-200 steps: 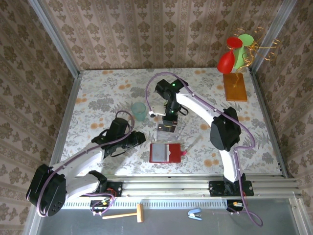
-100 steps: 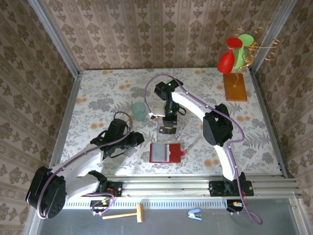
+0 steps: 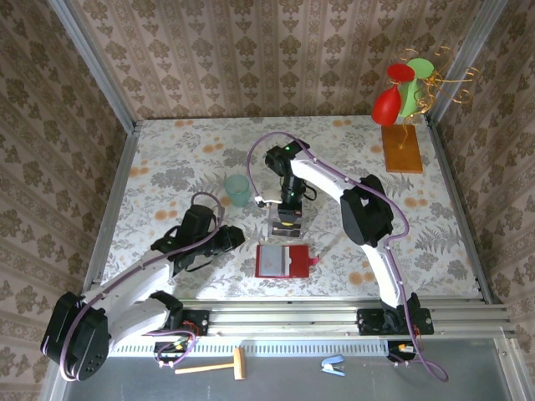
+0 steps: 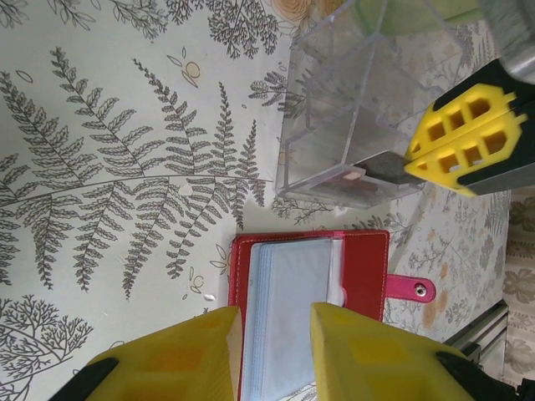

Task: Take the credit cards out of the card holder

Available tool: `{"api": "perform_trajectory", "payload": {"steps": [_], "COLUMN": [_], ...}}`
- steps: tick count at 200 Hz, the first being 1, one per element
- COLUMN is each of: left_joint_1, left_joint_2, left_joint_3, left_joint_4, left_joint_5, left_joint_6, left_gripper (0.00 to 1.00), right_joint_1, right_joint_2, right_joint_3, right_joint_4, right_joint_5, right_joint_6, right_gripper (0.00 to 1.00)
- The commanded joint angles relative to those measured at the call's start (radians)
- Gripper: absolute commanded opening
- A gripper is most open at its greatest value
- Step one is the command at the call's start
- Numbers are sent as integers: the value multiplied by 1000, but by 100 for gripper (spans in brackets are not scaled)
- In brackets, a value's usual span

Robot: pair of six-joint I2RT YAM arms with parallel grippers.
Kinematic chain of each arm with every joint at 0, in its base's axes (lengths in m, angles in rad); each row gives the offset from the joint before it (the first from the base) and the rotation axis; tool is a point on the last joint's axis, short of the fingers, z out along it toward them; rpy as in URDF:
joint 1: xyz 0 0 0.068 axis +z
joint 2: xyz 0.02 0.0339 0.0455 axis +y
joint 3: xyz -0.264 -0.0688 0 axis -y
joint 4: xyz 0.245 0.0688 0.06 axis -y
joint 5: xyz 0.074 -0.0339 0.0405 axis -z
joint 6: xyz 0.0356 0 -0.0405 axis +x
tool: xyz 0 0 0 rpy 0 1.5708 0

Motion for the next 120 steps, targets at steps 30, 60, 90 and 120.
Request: {"api": "perform_trajectory", "payload": {"steps": [30,60,90,120], "left_joint_1": [9,9,9,10], "left_joint_2": [-27,-27,-25,-17], "left_joint_3": [-16,-16,-16,-11], "left_joint_4": [-26,-25,-21,-19], "left_joint_5": [-18,-18,-18,-9], "left_joint_6": [-14,-15,-16,-6], "left_gripper": [28,28,28,29], "right_joint_1": [-7,-11,-12,-13], "right_joint_2": [39,33,1,-35], "right_joint_3": [-35,-31,-21,0], "right_joint_4": [6,3,-6,-24], "right_joint_5": [-26,-25,-11,22], "right_joint_6": [-17,-6,7,25], "right_gripper": [2,8,15,20]}}
